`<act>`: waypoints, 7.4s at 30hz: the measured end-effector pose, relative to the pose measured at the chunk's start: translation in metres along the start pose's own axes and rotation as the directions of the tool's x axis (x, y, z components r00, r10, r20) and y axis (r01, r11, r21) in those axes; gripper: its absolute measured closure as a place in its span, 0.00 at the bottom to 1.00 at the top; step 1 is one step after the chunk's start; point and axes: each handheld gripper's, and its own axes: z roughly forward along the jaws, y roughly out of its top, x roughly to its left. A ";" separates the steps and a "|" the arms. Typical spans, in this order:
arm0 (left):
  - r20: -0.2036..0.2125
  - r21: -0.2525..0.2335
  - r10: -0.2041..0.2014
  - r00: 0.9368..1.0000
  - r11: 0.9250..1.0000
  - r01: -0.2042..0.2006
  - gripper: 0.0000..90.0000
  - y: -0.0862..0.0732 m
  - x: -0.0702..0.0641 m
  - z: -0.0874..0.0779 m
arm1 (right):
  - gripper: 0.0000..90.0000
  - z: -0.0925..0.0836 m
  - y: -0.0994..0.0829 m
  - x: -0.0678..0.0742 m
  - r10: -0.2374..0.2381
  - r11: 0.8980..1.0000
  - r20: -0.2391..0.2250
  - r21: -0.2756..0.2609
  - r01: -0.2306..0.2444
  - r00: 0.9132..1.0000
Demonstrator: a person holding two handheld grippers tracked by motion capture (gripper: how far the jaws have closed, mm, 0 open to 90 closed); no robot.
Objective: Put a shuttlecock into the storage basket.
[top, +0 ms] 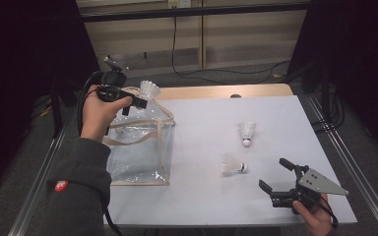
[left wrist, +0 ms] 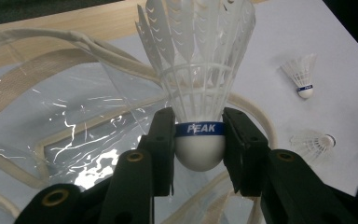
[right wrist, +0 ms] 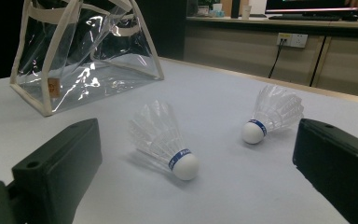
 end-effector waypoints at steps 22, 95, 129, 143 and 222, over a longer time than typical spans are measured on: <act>-0.043 0.002 -0.034 0.999 0.999 0.034 0.73 -0.003 0.014 -0.002 | 0.01 0.000 0.000 0.000 -0.005 1.000 -0.001 0.002 0.005 1.000; -0.011 -0.064 -0.074 0.997 0.995 0.073 0.55 -0.015 0.028 -0.005 | 0.02 0.000 0.000 0.000 -0.003 1.000 -0.003 0.002 0.003 1.000; 0.143 -0.037 0.065 0.988 0.997 -0.060 0.41 -0.008 -0.017 -0.006 | 0.02 0.000 0.000 0.001 -0.003 1.000 -0.003 0.003 0.003 1.000; 0.185 -0.027 0.109 0.977 0.994 -0.105 0.35 -0.007 -0.036 -0.002 | 0.02 0.000 0.000 0.001 -0.004 1.000 -0.008 0.003 0.004 1.000; 0.369 0.018 0.245 0.897 0.963 -0.270 0.14 -0.029 -0.119 0.050 | 0.02 0.000 0.000 0.002 -0.016 1.000 -0.016 0.006 0.016 1.000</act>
